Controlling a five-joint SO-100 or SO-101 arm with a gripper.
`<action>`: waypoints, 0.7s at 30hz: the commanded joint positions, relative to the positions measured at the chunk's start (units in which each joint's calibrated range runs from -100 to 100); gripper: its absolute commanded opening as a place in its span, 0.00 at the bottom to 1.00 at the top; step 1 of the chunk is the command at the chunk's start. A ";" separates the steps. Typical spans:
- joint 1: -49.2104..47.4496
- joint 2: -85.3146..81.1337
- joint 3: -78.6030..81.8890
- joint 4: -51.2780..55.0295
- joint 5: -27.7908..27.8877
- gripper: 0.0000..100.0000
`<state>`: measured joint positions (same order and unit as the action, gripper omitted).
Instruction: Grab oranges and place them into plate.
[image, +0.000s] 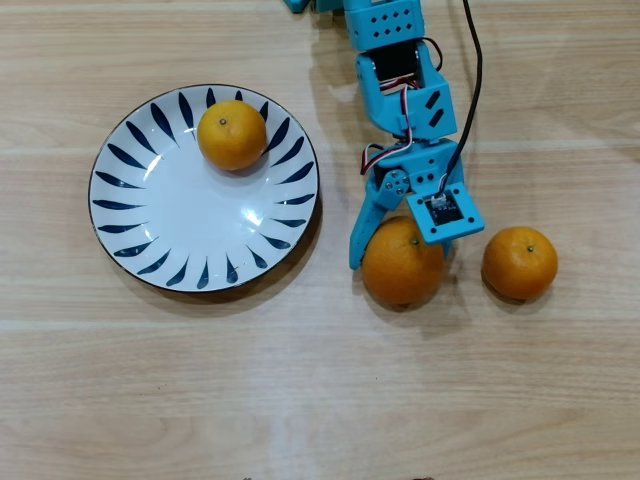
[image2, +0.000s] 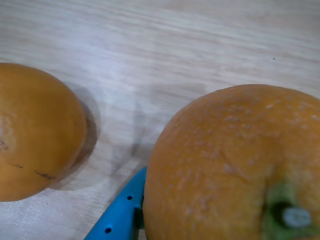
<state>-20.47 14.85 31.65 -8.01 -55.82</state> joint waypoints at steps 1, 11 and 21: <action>-0.74 -0.40 -2.54 -0.97 -0.17 0.36; -1.62 -1.08 -2.45 -0.97 -0.17 0.33; 0.96 -12.66 -4.35 0.75 5.48 0.33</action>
<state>-21.06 12.40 31.21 -7.75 -52.90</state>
